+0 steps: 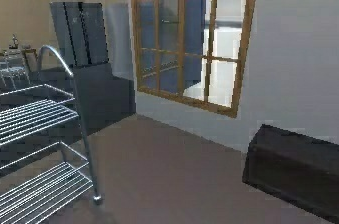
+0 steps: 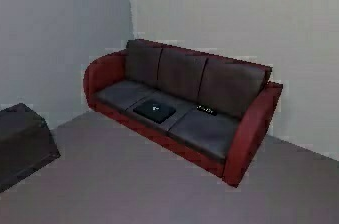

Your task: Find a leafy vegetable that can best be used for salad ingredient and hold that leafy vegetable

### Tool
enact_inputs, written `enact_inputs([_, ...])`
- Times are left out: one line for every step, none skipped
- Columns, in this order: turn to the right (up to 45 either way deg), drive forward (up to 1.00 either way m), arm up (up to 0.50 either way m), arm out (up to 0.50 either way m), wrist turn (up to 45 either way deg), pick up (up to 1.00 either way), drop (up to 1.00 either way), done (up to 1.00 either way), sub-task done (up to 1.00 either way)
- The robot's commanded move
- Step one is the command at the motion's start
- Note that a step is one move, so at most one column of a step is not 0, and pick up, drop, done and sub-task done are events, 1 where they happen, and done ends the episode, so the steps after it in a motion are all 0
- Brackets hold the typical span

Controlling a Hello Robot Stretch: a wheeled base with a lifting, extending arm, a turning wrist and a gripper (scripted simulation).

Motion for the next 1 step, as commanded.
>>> enact_inputs([0.0,1.00,0.00,0.00,0.0,0.00,0.00,0.00,0.00])
